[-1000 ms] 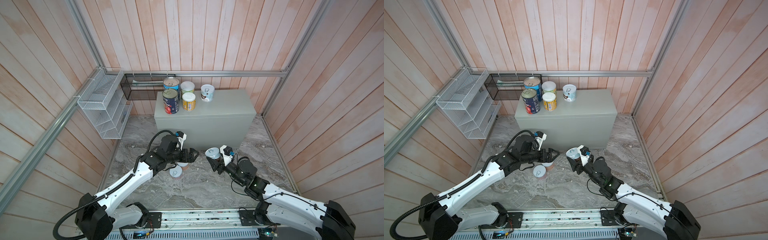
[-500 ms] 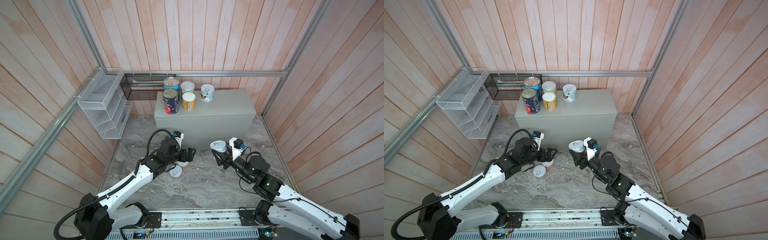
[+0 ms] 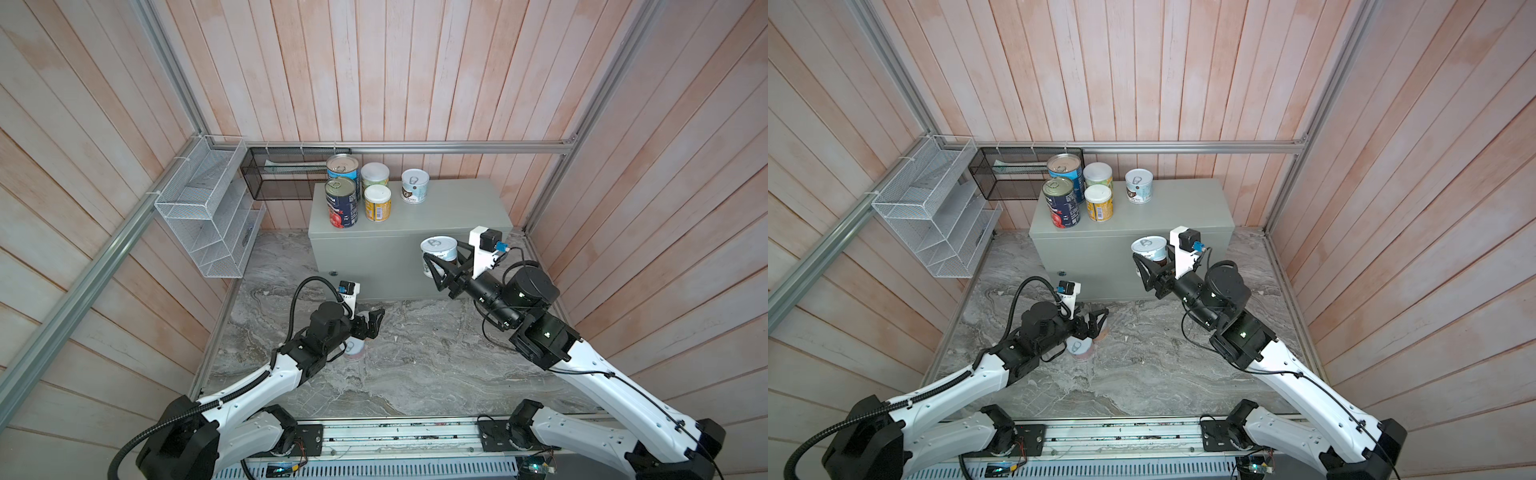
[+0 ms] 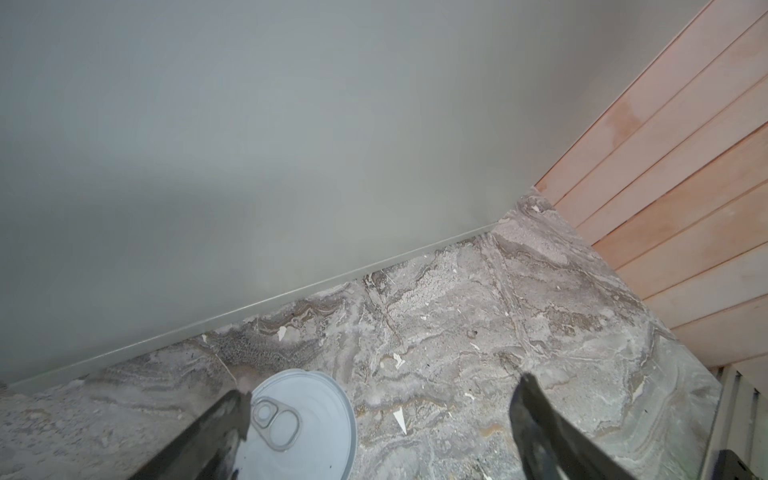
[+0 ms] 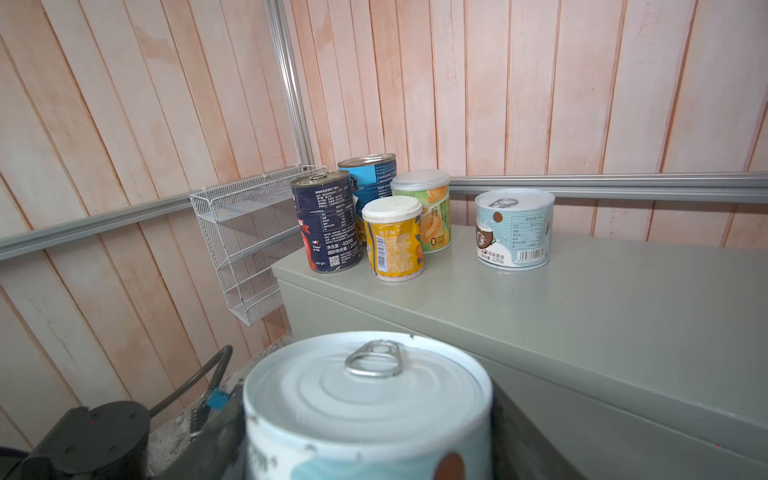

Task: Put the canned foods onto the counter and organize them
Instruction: 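Lift the white-lidded can with the right gripper onto the cabinet top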

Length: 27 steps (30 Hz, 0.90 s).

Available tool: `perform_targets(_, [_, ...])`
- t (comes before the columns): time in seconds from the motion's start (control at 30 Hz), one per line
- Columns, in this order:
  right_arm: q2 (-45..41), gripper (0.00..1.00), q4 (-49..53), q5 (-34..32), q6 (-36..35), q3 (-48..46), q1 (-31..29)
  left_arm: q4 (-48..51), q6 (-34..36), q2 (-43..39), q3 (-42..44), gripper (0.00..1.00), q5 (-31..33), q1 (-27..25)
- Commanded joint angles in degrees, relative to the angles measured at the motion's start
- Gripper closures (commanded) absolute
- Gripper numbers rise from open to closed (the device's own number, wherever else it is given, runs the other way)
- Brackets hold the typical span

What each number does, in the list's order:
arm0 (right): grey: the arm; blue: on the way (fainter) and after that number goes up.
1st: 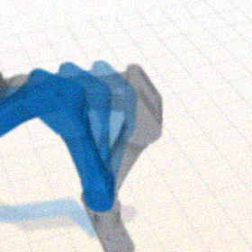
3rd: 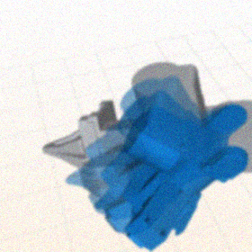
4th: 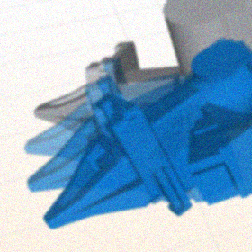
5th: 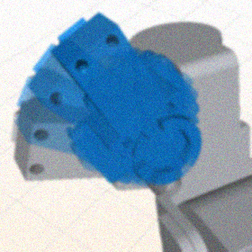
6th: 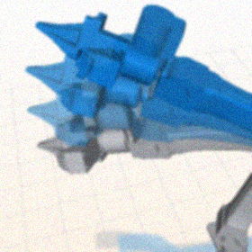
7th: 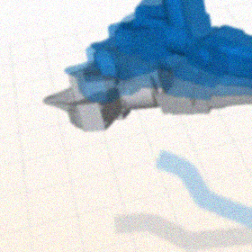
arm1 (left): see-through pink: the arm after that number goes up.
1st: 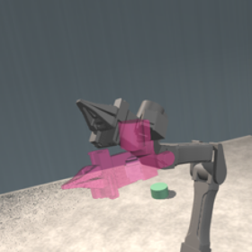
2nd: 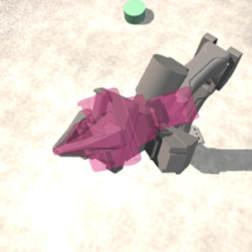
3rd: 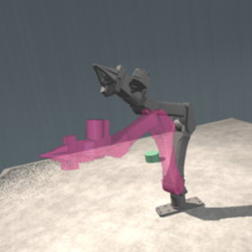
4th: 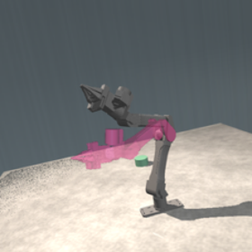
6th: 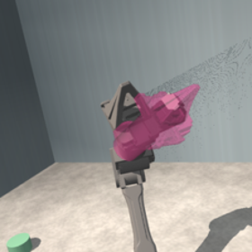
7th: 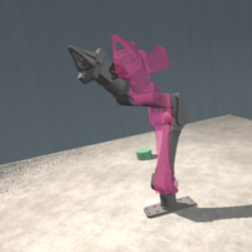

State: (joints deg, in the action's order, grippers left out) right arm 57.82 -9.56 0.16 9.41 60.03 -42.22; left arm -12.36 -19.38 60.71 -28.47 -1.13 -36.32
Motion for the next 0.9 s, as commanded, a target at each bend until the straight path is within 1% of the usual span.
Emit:
perform_targets(0.0, [1.97,0.55,-7.27,3.21,-0.59,4.71,2.52,-8.00,1.51,-3.41,2.58,0.00,3.23,0.32])
perform_targets(0.1, [5.50,0.54,-9.69,5.73,-1.76,8.18,5.97,-8.29,1.24,-4.64,4.09,0.00,6.07,0.32])
perform_targets(0.17, [8.56,0.54,-10.32,8.25,-0.72,11.40,8.67,-7.57,0.44,-4.38,4.12,0.00,7.78,0.30])
perform_targets(0.23, [11.03,0.54,-10.89,9.29,-0.55,14.37,9.84,-7.59,0.31,-3.92,3.95,0.00,7.42,0.29])
perform_targets(0.37, [14.93,0.54,-15.42,9.76,-3.99,17.29,10.09,-7.87,0.08,-2.49,3.86,0.00,7.97,0.28])
perform_targets(0.57, [20.64,0.52,-15.73,11.05,-7.40,22.95,10.34,-7.06,-0.38,-2.08,3.91,0.00,11.31,0.28])
perform_targets(0.87, [26.95,0.52,-19.11,13.01,-10.52,25.19,10.34,-6.82,-1.27,-2.06,4.04,0.00,12.20,0.36])
